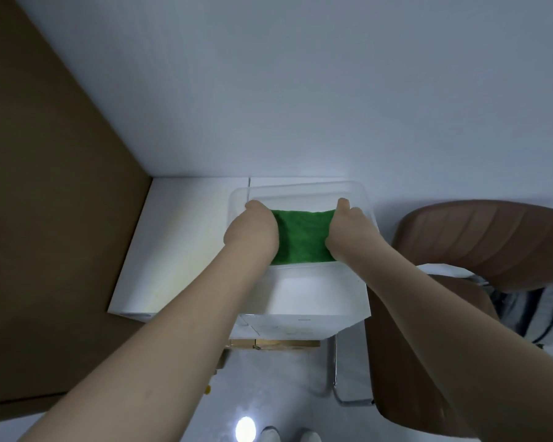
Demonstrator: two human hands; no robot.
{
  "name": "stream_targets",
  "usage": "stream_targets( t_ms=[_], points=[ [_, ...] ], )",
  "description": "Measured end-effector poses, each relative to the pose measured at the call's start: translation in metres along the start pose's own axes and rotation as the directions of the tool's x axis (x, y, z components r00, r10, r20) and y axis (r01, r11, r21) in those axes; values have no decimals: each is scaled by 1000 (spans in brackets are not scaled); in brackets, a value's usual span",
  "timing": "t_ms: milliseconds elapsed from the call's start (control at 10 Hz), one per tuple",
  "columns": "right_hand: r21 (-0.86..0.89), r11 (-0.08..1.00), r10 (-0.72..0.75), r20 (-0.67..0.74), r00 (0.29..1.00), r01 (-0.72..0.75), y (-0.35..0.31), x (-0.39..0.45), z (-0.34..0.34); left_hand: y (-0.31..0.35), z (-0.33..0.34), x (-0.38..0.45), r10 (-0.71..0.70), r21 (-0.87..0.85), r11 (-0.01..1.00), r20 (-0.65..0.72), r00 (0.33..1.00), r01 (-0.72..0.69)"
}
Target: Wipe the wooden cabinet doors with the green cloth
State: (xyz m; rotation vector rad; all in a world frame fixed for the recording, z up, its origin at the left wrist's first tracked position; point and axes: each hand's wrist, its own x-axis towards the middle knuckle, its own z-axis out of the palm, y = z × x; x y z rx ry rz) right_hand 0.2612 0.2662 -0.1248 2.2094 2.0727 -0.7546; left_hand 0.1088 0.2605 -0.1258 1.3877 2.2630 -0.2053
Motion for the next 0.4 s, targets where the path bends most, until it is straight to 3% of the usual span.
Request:
stream_targets(
  t_ms=[200, 300, 400],
  points=[
    [-40, 998, 44, 56, 997, -42, -8, -4, -16, 1, -30, -29, 108, 258, 956, 139, 984, -141],
    [-136, 991, 2, 34, 999, 3, -14, -19, -38, 3, -52, -42, 173, 282, 940, 95, 980, -193],
    [-181, 982, -60, -16, 998, 57, -22, -40, -69, -2, -78, -67, 262, 204, 947, -45, 964, -247]
  ],
)
